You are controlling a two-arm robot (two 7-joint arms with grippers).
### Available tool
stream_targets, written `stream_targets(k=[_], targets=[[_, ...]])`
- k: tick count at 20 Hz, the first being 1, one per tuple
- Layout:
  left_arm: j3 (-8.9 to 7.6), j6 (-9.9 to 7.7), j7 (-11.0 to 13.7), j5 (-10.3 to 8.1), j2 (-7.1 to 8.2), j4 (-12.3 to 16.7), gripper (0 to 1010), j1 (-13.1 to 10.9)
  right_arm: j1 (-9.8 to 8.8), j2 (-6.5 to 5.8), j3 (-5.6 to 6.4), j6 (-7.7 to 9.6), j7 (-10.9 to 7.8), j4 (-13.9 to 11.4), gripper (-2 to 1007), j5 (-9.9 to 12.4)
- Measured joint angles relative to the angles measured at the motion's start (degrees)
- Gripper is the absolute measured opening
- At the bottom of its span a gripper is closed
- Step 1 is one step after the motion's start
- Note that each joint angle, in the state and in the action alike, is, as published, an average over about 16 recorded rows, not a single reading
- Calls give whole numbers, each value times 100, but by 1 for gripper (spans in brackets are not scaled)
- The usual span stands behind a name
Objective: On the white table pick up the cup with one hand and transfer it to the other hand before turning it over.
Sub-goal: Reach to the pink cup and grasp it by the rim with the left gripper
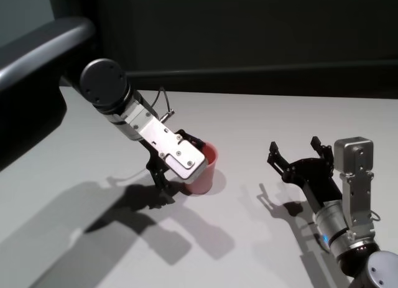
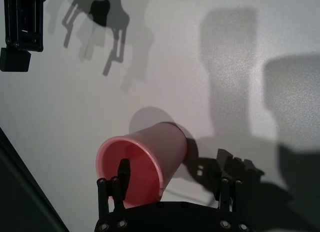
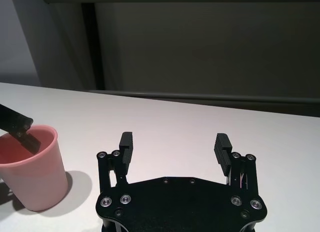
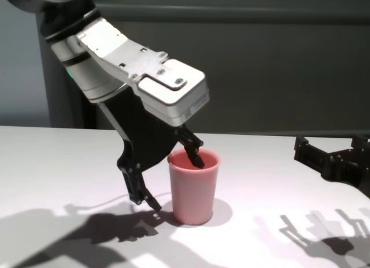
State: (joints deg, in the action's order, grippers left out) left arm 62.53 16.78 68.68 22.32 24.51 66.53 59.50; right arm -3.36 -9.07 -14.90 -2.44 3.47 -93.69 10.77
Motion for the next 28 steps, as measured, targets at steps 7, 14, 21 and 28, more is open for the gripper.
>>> stream_targets(k=[7, 14, 21, 28], targets=[[77, -39, -71, -8, 4, -18, 1001, 31, 0, 0, 0, 0, 0, 0, 1003, 0], [185, -46, -117, -12, 3, -52, 1001, 62, 0, 0, 0, 0, 0, 0, 1002, 0], [291, -39, -157, -11, -2, -96, 984, 109, 0, 0, 0, 0, 0, 0, 1002, 0], [369, -34, -206, -24, -7, -142, 888, 169, 0, 0, 0, 0, 0, 0, 1002, 0]])
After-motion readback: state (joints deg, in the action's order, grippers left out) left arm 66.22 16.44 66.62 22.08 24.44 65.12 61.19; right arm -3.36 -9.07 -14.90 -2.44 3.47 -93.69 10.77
